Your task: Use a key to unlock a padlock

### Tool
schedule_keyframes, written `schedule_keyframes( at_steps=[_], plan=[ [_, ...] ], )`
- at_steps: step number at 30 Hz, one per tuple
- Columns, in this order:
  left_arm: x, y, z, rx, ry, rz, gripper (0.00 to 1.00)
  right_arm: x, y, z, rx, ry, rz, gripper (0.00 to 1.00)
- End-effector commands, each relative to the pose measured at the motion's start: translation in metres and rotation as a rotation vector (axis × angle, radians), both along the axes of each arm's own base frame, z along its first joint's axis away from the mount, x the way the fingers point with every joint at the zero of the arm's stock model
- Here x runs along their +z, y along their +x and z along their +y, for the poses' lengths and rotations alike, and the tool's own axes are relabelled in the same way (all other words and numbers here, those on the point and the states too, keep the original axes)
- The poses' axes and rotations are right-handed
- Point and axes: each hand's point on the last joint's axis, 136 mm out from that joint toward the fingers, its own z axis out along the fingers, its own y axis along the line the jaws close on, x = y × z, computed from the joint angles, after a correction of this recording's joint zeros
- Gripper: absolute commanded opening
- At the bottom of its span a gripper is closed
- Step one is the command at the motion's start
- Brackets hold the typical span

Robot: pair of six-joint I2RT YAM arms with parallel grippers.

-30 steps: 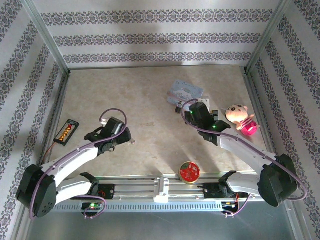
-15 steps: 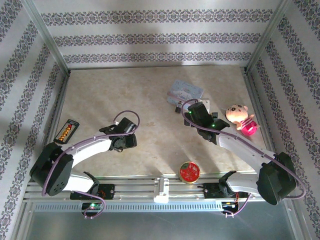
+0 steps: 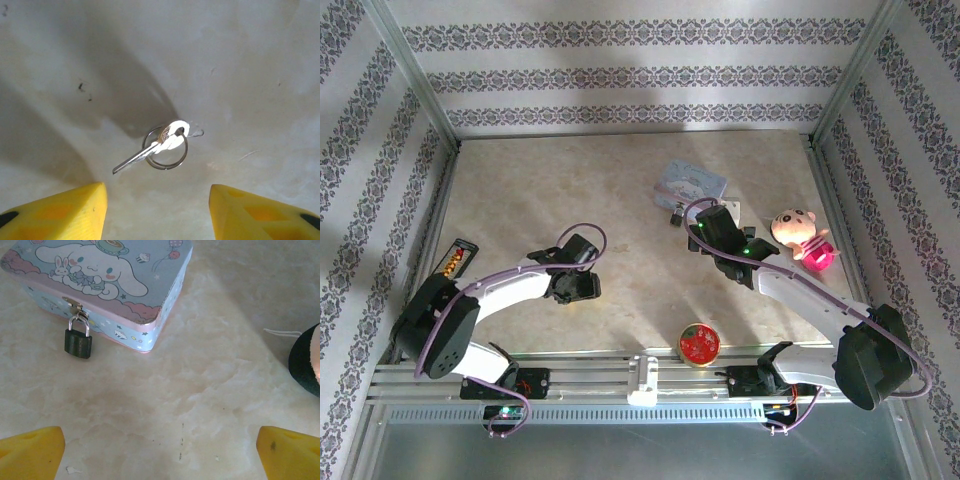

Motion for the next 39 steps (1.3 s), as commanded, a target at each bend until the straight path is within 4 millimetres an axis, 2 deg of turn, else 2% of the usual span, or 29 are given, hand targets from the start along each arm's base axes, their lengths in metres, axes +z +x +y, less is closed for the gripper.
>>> schedule_keyframes(
  at_steps=[1,5,10,14,18,24,27,31,39],
  plan=[
    [0.004,0.010,-0.012,-0.034,-0.021,-0.031,0.55,0.003,-0.004,0.002,0.004,0.027,-0.012,0.98],
    [0.008,0.024,-0.016,-0.045,-0.024,-0.094,0.56,0.004,-0.005,0.002,0.005,0.033,-0.018,0.98],
    [0.020,0.053,-0.023,-0.041,-0.038,-0.222,0.53,0.004,-0.005,0.004,0.006,0.048,-0.026,0.98],
    [0.026,0.065,-0.027,-0.035,-0.055,-0.260,0.49,0.006,-0.004,0.005,0.010,0.050,-0.029,0.98],
    [0.027,0.063,-0.024,-0.041,-0.033,-0.245,0.44,0.006,-0.005,0.005,0.012,0.052,-0.030,0.98],
    [0.027,0.046,0.000,0.014,0.079,-0.152,0.45,0.007,-0.006,0.004,0.007,0.067,-0.037,0.98],
    [0.026,0.037,0.004,0.023,0.106,-0.100,0.53,0.008,-0.006,0.004,0.007,0.068,-0.039,0.98],
    [0.014,0.029,0.007,0.014,0.160,-0.040,0.58,0.008,-0.006,0.005,0.008,0.072,-0.043,0.98],
    [0.001,0.042,0.008,0.071,0.222,-0.032,0.72,0.002,-0.008,0.006,0.014,0.082,-0.033,0.98]
  ],
)
